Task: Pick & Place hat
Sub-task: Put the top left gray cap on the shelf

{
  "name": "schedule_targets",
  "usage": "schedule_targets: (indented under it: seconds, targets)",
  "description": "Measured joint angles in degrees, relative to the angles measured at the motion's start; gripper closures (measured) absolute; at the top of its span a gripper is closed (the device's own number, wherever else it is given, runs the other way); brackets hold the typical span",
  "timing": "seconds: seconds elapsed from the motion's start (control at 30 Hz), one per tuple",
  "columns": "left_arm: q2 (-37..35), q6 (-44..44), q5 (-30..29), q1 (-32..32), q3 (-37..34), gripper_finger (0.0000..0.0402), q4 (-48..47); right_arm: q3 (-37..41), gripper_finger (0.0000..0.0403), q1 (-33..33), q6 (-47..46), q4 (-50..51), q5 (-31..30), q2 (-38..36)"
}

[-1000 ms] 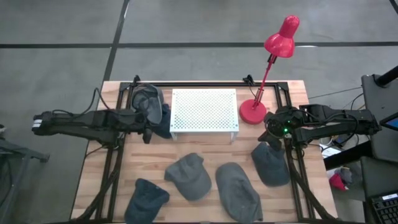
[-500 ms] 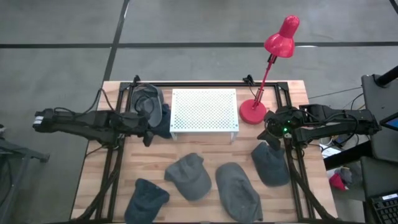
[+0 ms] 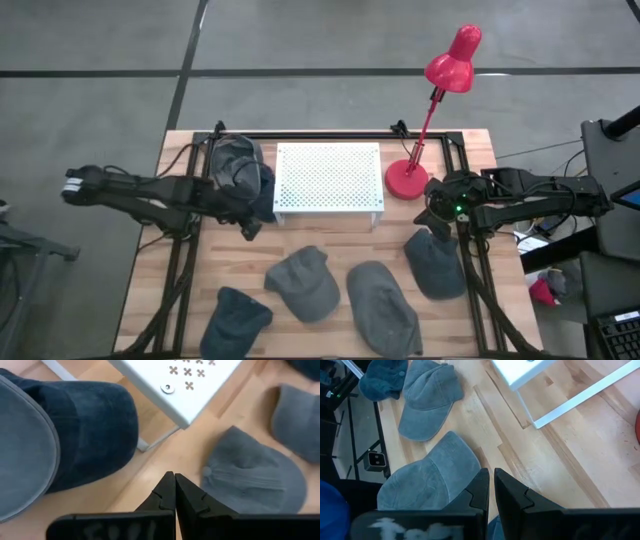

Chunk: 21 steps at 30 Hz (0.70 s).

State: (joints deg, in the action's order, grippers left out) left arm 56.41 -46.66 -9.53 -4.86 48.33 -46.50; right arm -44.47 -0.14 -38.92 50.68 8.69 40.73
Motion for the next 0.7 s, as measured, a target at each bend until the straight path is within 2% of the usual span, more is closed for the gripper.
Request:
schedule_targets:
  seconds: [0.2,0.43,0.53,0.7]
  targets:
    - [6.39,1.37,-4.35,0.12,3.18,0.0401,-0.34,0.00,0.0376,0.00,0.37,0.02,0.00,-0.02]
    - [13.34,5.62,-5.13,0.68,6.37,0.0401,-0.89,0.00,0.0376,0.00,1.49,0.02,-1.42,-0.02]
    - [15.46,6.06,-5.02,0.68,7.67,0.0401,-4.67,0.00,0.0376,0.02,2.64,0.02,-1.42,-0.02]
    - [16.02,2.09,-5.56,0.68,8.71,0.0401,-13.83,0.00,0.0376,0.01,2.73,0.01,-1.41,-0.02]
